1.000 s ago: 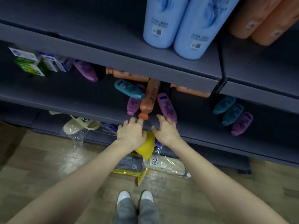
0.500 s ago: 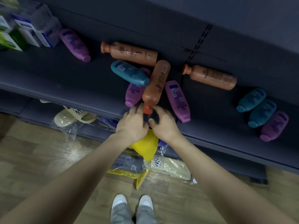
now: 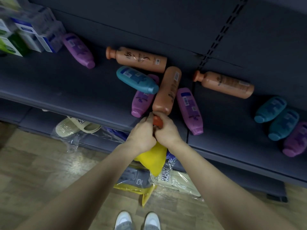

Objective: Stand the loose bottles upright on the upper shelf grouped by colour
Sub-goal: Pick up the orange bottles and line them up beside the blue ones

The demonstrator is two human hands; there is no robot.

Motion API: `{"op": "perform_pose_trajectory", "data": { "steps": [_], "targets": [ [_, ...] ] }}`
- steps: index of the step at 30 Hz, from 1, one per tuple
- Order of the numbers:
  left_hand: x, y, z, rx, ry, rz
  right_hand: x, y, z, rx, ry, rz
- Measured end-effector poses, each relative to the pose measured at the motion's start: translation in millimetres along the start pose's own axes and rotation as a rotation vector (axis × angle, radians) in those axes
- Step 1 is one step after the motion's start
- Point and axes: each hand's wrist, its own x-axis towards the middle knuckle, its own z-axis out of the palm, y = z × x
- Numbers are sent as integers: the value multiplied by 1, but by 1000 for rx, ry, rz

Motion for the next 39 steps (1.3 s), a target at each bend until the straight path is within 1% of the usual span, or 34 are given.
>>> {"op": "perform_pose_trajectory", "data": {
  "steps": [4,11,15,21,25,28,32,39],
  "targets": [
    [-5,2,2,-17,4,37,-8,1,-5,10,49,6],
    [-27,14,-1,-81,40,81,-32,2,-13,-3,78,35],
    [-44,26,-6,-61,-8,65,-48,-3,-21,-19,102,20],
    [-74,38,-21,98,-111,-3,-73,-34,-49,-65,75,50],
    [-92,54,-43,203,-102,-35,-84,-67,-85,-107,35,103],
    [-103,68,-57,221,-87,-23,-94,-88,-108,-102,-25,110],
    [-118,87,-69,244,-100,3,-118,-100,-122,-118,-84,125],
    [-144,109,-85,248,-123,-2,-155,-121,-146,-67,-106,185]
  ]
}}
